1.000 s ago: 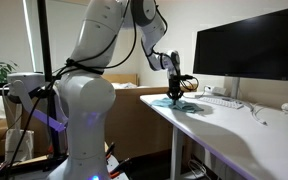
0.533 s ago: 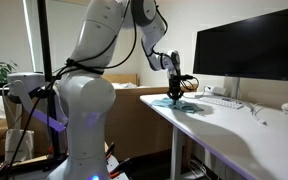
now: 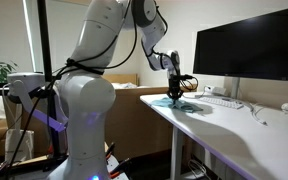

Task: Slide the towel across the table.

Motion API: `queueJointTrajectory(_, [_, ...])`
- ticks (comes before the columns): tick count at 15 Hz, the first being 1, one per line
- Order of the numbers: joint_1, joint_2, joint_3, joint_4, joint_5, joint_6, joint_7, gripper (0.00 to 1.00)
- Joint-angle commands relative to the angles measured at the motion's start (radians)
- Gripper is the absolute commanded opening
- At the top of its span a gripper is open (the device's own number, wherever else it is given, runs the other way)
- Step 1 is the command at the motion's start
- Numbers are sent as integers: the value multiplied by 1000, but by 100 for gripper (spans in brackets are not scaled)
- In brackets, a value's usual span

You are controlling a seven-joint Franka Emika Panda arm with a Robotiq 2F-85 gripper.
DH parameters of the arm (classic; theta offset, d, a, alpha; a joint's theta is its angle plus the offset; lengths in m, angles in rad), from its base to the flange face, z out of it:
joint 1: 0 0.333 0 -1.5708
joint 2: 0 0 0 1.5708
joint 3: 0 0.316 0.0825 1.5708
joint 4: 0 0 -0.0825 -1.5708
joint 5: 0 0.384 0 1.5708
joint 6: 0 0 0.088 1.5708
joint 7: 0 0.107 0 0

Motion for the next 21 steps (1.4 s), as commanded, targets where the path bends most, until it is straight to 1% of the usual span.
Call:
queueJointTrajectory(1, [-9,16,29,29,24,24,-33,9])
queueJointTrajectory(6, [13,61,75,83,29,53,-65,9])
queueJointTrajectory(10, [59,149,103,173,11,61,-68,9])
queueJointTrajectory(15, [122,260,114,315,5,32,-92,9])
queueJointTrajectory(19, [169,311,116,401,9,2,-88,9])
queueJointTrajectory(21, [191,336,104,440,-6,-10,-70,9])
